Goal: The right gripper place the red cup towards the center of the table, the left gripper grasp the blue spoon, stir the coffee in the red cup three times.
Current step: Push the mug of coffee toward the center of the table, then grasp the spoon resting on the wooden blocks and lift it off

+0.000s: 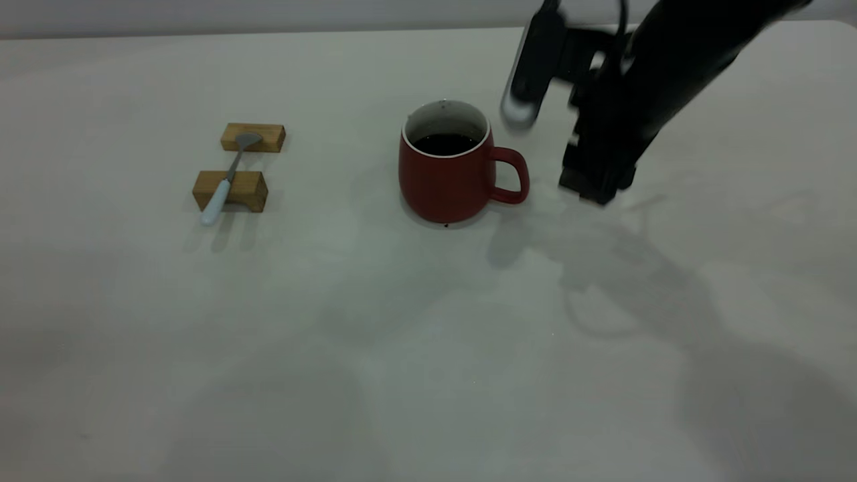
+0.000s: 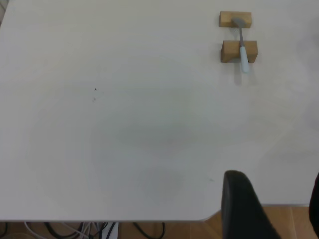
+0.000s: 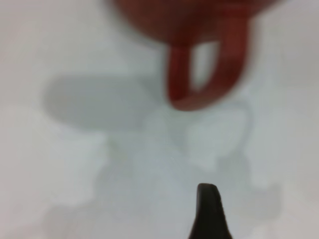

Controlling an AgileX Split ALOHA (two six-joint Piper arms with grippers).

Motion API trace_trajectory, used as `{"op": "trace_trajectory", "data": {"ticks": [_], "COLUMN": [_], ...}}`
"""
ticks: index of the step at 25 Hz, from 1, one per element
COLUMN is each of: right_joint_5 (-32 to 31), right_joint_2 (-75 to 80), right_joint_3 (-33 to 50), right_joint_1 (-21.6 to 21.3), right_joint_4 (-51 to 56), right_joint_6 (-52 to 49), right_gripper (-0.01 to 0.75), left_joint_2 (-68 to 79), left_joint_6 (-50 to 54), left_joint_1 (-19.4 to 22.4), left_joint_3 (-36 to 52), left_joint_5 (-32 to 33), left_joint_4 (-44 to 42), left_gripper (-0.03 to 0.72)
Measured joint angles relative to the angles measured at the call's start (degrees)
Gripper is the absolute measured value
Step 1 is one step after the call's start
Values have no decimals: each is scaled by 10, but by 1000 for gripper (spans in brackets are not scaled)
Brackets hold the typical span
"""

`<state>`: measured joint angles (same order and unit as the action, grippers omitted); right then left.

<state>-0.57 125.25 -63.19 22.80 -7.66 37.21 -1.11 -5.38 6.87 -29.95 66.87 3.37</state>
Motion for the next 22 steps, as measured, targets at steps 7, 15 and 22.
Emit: {"op": "trace_trajectory", "data": {"ticks": [7, 15, 22], "right_joint_5": [-285, -498, -588], "right_joint_2": [-157, -435, -697], "right_joint_3": [1, 95, 242], "right_joint_1": [-33, -52, -176], "right_joint_4": [166, 29, 10], "right_joint_6": [-228, -435, -438], "right_gripper": [582, 582, 582], "left_joint_2": [0, 0, 0], "left_joint_6": [0, 0, 0], "left_joint_1": [0, 0, 0], "left_joint_3": [0, 0, 0], "left_joint_5": [0, 0, 0], "left_joint_4": [0, 0, 0], "left_gripper": [406, 406, 406]}}
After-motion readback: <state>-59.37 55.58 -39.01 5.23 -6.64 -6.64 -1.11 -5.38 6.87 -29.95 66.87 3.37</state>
